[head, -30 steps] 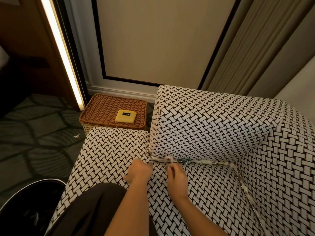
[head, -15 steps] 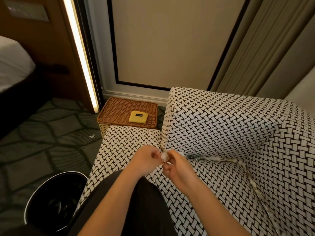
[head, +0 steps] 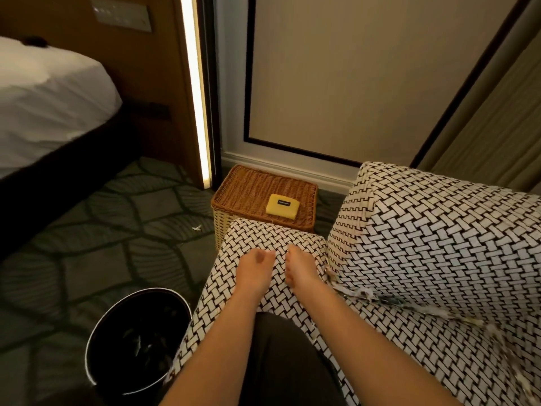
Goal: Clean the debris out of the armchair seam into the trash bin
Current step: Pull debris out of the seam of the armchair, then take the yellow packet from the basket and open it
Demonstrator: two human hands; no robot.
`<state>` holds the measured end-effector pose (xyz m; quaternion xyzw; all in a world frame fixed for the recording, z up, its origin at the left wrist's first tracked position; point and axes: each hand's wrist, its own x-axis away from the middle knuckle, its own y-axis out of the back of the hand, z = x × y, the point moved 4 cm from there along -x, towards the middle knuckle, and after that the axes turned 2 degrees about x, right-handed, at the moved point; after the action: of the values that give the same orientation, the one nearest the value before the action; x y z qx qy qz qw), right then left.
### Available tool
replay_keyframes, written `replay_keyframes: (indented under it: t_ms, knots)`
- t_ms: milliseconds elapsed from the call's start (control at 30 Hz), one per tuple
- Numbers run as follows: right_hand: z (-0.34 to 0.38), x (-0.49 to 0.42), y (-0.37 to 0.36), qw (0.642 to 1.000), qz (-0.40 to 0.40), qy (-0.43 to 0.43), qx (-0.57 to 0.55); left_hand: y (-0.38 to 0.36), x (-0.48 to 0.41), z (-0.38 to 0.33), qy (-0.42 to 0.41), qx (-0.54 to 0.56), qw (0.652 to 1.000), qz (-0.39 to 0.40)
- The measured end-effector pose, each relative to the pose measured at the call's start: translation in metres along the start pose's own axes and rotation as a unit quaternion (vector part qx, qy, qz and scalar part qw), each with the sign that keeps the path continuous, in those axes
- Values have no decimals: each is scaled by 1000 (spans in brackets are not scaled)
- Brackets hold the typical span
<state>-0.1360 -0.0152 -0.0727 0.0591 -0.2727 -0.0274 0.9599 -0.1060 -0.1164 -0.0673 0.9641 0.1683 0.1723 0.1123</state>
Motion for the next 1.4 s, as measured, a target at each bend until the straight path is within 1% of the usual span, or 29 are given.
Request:
replay_keyframes:
  t_ms: [33,67,100,133,200,267,300,367,400,500,600,633,700,733,800,900,967,1067,1200,1333,1400]
  knots:
    - [1,-16,-7,996,-22,54,72,-1,-8,7,-1,3,1000,2]
    - [4,-29,-13,979,-45,119,159,-2,-14,12,-2,7,1000,2]
    - [7,-40,-19,953,-63,176,238,0,-20,19,-6,0,1000,-3]
    - [7,-51,-25,927,-77,219,294,2,-27,26,-21,-21,999,-11]
    - [4,-75,-35,892,-88,279,346,5,-42,39,-74,-94,992,-29]
    - [5,-94,-40,859,-101,321,386,8,-54,40,-136,-189,971,-45]
    - [7,-104,-44,842,-106,342,403,9,-63,38,-158,-216,962,-50]
    - [18,-126,-49,822,-126,366,419,8,-84,32,-168,-222,958,-62]
    - [23,-138,-50,818,-141,358,428,8,-95,29,-165,-219,959,-74]
    - [38,-174,-50,828,-172,303,439,1,-123,23,-179,-263,943,-97]
    - [46,-209,-57,859,-168,241,420,-6,-146,22,-186,-285,935,-96]
    - [46,-222,-58,881,-166,210,391,-7,-153,21,-186,-291,933,-99]
    - [46,-244,-57,926,-175,157,296,-10,-161,19,-193,-295,930,-104]
    - [45,-253,-55,941,-184,140,249,-11,-163,19,-198,-292,930,-104]
    - [41,-268,-52,953,-201,111,196,-11,-165,20,-207,-283,930,-109]
    - [37,-280,-45,950,-239,65,193,-11,-165,22,-214,-272,932,-111]
    - [33,-286,-43,945,-249,47,205,-11,-163,22,-224,-265,931,-115]
    - [28,-292,-43,940,-239,40,239,-11,-163,22,-237,-245,932,-120]
    - [26,-293,-42,938,-217,9,272,-11,-164,23,-233,-237,936,-114]
    - [25,-291,-44,930,-191,3,315,-12,-164,23,-231,-246,934,-114]
    - [26,-285,-44,932,-183,9,313,-12,-164,23,-235,-259,930,-117]
